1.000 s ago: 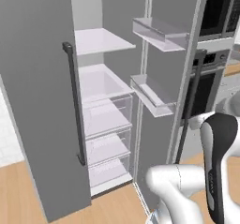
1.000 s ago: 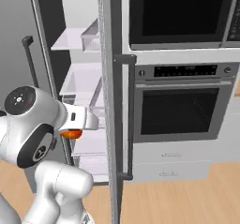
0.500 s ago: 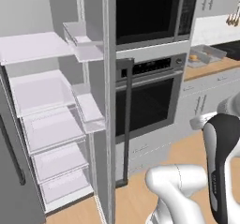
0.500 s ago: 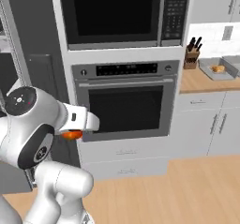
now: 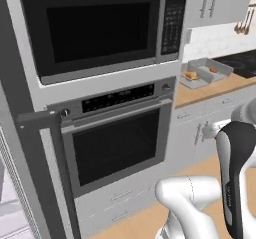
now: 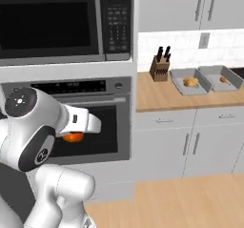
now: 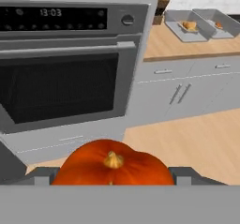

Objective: Place one squash and one chicken drumstick in each tupperware on the nearby counter, to pack two identical lunches.

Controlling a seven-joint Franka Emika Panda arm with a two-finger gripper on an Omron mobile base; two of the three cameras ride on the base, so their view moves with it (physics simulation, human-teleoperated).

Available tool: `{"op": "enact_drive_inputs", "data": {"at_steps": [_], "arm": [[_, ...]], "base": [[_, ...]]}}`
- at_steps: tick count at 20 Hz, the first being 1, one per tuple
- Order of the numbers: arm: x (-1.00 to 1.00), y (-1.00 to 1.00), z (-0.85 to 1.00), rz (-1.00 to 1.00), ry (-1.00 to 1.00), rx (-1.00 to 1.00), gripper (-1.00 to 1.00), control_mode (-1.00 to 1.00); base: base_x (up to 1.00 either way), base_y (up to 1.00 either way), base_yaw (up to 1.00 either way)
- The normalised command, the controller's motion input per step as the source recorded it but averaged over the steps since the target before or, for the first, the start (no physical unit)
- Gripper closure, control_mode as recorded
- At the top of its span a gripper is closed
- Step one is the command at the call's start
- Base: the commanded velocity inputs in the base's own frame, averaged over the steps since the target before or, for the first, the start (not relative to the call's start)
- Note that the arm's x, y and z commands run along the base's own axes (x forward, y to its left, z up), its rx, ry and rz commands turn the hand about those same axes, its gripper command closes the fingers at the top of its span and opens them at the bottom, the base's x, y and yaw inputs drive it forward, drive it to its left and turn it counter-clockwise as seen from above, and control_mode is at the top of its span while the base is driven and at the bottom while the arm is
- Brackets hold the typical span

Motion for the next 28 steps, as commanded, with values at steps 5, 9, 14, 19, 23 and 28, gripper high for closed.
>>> {"op": "enact_drive_inputs", "data": {"at_steps": [5, 9, 14, 19, 23, 28], "arm": [[0.0, 0.0, 0.0, 0.0, 0.0, 0.0, 1.0, 1.0], [0.0, 0.0, 0.0, 0.0, 0.0, 0.0, 1.0, 1.0], [0.0, 0.0, 0.0, 0.0, 0.0, 0.0, 1.0, 1.0], [0.0, 0.0, 0.0, 0.0, 0.0, 0.0, 1.0, 1.0], [0.0, 0.0, 0.0, 0.0, 0.0, 0.0, 1.0, 1.0], [0.0, 0.0, 0.0, 0.0, 0.0, 0.0, 1.0, 1.0]], "base": [[0.98, -1.0, 0.0], [0.81, -1.0, 0.0], [0.76, -1.0, 0.0], [0.85, -1.0, 0.0], [1.0, -0.94, 0.0], [1.0, -0.58, 0.01]]}}
